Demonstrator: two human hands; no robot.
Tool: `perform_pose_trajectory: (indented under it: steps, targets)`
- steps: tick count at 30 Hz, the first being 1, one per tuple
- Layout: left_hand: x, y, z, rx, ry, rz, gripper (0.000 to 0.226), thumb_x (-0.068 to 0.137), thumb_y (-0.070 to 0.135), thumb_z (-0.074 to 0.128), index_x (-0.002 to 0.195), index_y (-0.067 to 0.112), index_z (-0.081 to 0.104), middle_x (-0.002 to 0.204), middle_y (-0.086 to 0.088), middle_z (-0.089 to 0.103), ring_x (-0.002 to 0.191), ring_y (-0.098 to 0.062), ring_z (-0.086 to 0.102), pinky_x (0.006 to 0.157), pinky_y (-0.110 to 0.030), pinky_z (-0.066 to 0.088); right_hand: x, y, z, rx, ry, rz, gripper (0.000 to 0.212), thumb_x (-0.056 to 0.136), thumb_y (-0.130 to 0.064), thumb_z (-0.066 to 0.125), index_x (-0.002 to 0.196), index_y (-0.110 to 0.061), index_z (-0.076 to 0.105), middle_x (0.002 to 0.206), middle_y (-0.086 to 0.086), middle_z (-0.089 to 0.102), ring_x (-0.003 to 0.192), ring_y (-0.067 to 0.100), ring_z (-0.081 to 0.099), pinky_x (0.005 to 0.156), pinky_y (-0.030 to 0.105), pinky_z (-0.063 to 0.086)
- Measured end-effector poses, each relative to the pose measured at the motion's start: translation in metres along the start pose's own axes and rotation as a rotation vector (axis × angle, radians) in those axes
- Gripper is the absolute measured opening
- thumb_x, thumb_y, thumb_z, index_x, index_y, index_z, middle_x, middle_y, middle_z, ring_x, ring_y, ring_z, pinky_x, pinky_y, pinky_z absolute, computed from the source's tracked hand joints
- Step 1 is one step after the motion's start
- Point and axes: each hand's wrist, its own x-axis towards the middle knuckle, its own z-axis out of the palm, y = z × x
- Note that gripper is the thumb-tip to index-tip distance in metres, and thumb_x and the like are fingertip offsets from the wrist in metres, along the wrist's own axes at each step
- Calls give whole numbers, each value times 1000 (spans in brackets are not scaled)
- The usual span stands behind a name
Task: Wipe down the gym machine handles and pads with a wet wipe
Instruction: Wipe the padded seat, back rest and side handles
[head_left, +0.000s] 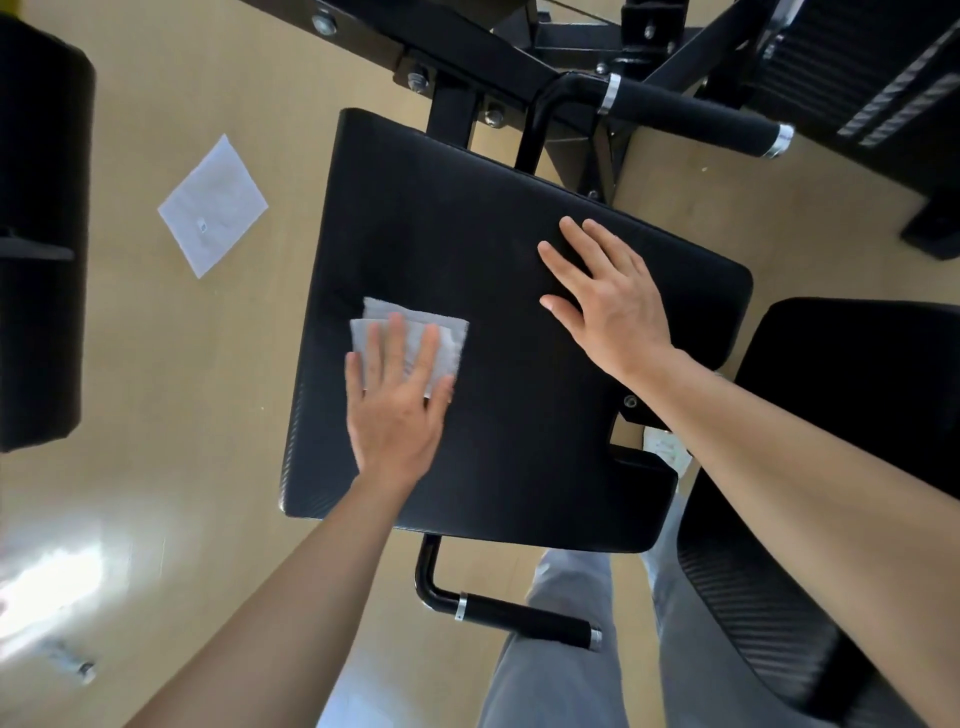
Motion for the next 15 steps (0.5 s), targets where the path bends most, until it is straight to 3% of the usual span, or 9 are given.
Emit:
perform_pose_trajectory:
  steps: [3, 8, 12, 15]
  targets:
    - [7, -13, -4, -60, 19, -187, 59, 110, 46, 38, 163, 30, 19, 172, -8, 9, 159, -29, 6, 128, -52, 10, -1, -1, 1, 6, -2, 6, 51, 103, -37, 55, 151, -21, 47, 160, 11, 39, 149, 32, 34, 120, 49, 34]
    - [5, 13, 1, -88, 38, -216, 55, 111, 40, 32, 163, 24, 22, 170, -15, 13, 158, -36, 9, 127, -56, 13, -8, -5, 2, 0, 26, 53, 49, 102, -32, 59, 148, -19, 51, 158, 12, 42, 146, 34, 38, 119, 49, 34]
    - [-17, 57, 11, 3, -13, 177, 57, 109, 38, 41, 163, 24, 24, 170, -17, 15, 157, -41, 10, 125, -60, 15, -22, -5, -2, 9, 51, 167, 48, 96, -26, 66, 142, -16, 57, 152, 14, 48, 139, 34, 45, 112, 49, 42]
    - [-40, 84, 21, 11, -100, 488, 67, 105, 35, 52, 163, 26, 21, 171, -14, 11, 157, -40, 6, 125, -60, 13, -46, 1, -5, -12, 78, 375, 49, 96, -26, 66, 143, -16, 55, 151, 15, 48, 135, 34, 46, 107, 50, 45]
